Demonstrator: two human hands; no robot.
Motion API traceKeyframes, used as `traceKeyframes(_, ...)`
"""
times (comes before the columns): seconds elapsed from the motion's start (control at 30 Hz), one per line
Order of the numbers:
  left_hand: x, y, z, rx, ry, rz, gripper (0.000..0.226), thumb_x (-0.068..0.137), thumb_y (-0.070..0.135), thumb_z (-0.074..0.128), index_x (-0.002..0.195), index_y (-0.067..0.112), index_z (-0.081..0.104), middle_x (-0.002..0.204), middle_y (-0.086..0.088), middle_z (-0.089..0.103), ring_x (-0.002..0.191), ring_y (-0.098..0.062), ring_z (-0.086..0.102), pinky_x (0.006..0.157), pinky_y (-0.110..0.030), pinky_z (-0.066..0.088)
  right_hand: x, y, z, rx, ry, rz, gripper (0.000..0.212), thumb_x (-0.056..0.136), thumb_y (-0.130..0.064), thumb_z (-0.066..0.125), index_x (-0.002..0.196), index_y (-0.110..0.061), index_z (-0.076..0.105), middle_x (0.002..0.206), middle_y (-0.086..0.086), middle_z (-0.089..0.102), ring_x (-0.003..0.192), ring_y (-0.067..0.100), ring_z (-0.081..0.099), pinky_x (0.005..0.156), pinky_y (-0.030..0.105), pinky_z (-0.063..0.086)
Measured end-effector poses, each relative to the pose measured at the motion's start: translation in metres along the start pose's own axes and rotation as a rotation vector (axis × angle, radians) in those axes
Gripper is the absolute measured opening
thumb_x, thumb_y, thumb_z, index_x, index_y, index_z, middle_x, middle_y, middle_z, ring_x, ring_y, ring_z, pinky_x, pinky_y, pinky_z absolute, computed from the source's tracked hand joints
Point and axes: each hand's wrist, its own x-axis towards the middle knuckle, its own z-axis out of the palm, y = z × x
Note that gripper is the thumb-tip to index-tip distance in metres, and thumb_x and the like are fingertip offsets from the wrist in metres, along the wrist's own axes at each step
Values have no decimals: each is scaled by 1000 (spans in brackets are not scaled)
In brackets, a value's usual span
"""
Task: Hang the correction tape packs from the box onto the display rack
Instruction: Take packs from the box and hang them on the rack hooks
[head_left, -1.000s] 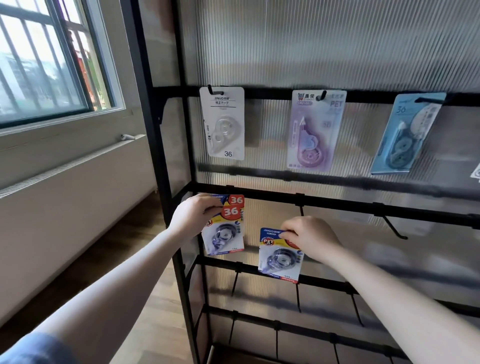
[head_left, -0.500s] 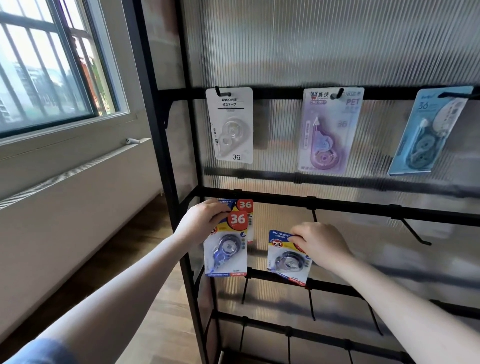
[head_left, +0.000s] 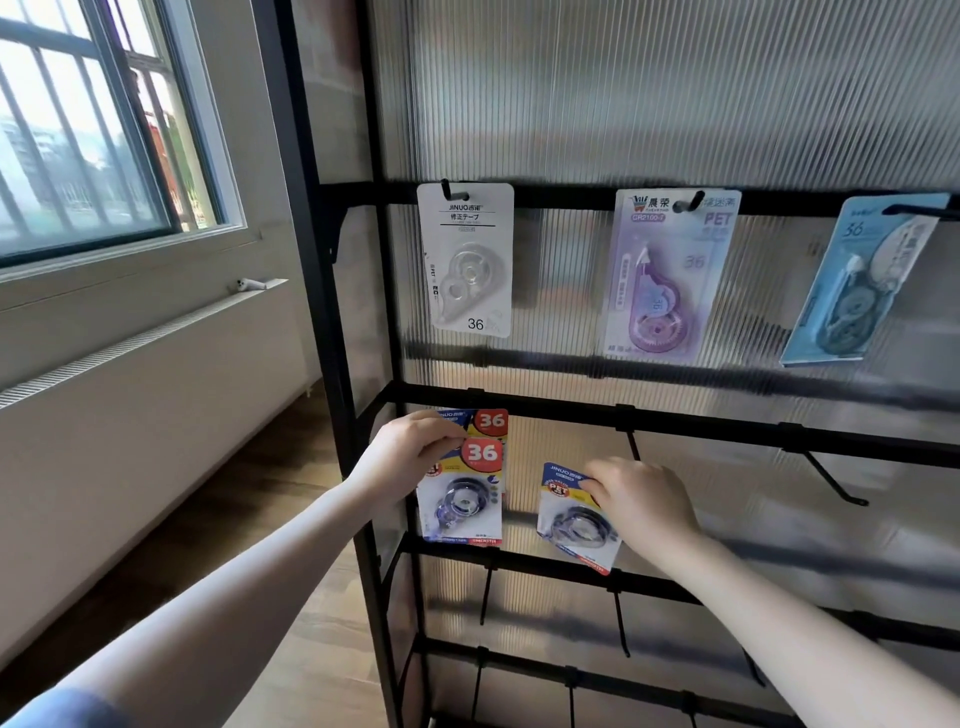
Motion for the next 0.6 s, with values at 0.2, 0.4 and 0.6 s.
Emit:
traceKeyframes(0.2,5,-10,4,-156,-34,-78,14,88,8,61,96,5,71,91,5,62,81,-6,57,66,-15,45,-3,-7,6,11,-8,-1,29,99,-34,41,96,-13,61,90,1,65,80,20,60,59,27,32)
traceKeyframes(0.4,16,-18,12,-93,-85,-82,17,91,11,57,101,6,70,99,-5,66,88,-12,58,70,-12,42,-5,-14,10,-16,-64,-3,30,100,-35,38,100,-15,60,93,-2,64,73,15,51,47,19,20)
traceKeyframes(0.6,29,-23,23,-41,-94,-71,18,92,10,55,101,6,70,105,-3,63,94,-13,58,73,-9,38,-9,-12,11,-21,-85,23,30,100,-37,37,101,-17,59,90,-6,60,71,10,43,45,19,18)
